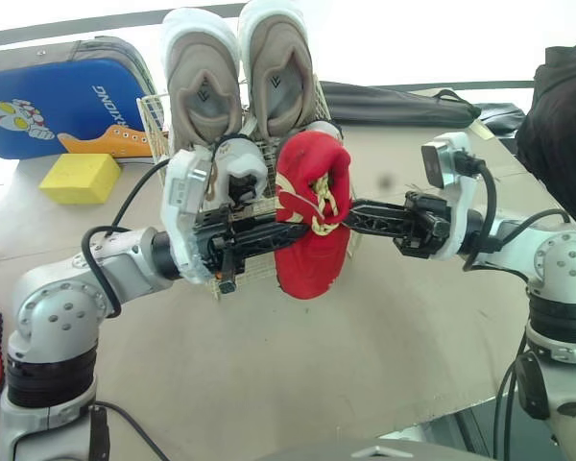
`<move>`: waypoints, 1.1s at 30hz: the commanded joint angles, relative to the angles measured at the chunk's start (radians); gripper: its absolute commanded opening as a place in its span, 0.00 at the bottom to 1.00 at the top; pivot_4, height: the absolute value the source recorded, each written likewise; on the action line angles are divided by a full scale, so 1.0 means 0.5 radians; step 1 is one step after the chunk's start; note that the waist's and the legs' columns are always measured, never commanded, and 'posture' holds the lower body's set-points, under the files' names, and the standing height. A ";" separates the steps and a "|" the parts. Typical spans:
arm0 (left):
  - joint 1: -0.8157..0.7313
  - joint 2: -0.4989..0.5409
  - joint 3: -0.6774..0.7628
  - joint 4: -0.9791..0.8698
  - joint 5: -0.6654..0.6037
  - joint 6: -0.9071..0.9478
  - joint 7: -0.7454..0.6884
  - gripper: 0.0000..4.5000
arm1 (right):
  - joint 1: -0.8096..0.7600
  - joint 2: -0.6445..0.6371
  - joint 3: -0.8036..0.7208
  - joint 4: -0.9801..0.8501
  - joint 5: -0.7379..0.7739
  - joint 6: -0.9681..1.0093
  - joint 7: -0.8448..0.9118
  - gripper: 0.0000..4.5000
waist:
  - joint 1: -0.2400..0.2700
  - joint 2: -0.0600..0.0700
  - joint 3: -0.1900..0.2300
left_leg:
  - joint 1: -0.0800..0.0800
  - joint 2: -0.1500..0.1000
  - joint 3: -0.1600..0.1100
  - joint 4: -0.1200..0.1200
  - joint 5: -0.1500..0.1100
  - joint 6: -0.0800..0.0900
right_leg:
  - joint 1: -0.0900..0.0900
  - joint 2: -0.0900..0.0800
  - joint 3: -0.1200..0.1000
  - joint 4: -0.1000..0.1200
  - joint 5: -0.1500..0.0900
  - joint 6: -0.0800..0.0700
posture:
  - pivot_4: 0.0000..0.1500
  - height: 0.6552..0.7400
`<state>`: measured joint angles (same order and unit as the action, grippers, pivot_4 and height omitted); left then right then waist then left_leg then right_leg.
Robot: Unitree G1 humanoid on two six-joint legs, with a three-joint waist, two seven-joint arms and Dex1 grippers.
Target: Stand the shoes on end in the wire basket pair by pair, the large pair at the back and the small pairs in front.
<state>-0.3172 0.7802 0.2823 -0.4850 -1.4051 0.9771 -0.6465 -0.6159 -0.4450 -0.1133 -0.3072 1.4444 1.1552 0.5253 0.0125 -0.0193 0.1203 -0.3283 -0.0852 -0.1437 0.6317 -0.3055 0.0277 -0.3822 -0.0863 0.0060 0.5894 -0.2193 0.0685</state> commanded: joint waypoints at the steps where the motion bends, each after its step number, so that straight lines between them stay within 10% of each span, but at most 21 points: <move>1: 0.067 0.074 0.192 -0.071 -0.069 -0.039 0.141 0.54 | -0.027 -0.009 -0.070 -0.101 0.070 -0.108 0.013 0.00 | 0.003 0.000 0.000 | 0.000 0.000 0.000 0.000 0.000 0.000 | 0.000 0.000 0.000 0.000 0.000 0.000 | 1.00 1.00; 7: 0.732 0.195 0.715 -0.433 -0.019 -0.066 0.148 0.63 | -0.086 -0.066 -0.159 -0.081 -0.155 -0.360 0.086 0.00 | -0.010 0.001 0.000 | 0.001 0.001 0.003 -0.004 0.000 0.000 | -0.003 0.000 0.000 0.000 0.000 0.000 | 1.00 1.00; 14: 1.291 -0.140 0.788 -0.796 0.453 -0.552 -0.155 0.63 | -0.201 0.042 0.003 0.035 -0.782 -0.944 0.476 0.00 | 0.012 0.000 -0.001 | 0.004 0.003 0.010 -0.006 0.000 -0.001 | 0.000 0.000 0.003 -0.003 0.000 0.000 | 1.00 1.00; 33: 1.483 -0.279 0.590 -0.753 0.887 -1.052 -0.328 0.63 | -0.235 0.034 0.502 1.152 -2.058 -2.181 1.434 0.00 | 0.003 0.002 -0.002 | 0.004 0.003 0.010 -0.007 -0.001 0.000 | 0.000 0.000 0.004 -0.004 0.000 -0.001 | 1.00 1.00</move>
<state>0.4265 0.6319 0.5664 -0.8584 -0.9625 0.4776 -0.8063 -0.7270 -0.4198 0.1440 0.2615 0.4385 0.1014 1.2224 0.0140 -0.0183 0.1194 -0.3264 -0.0838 -0.1386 0.6281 -0.3058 0.0274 -0.3824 -0.0864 0.0082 0.5873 -0.2194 0.0680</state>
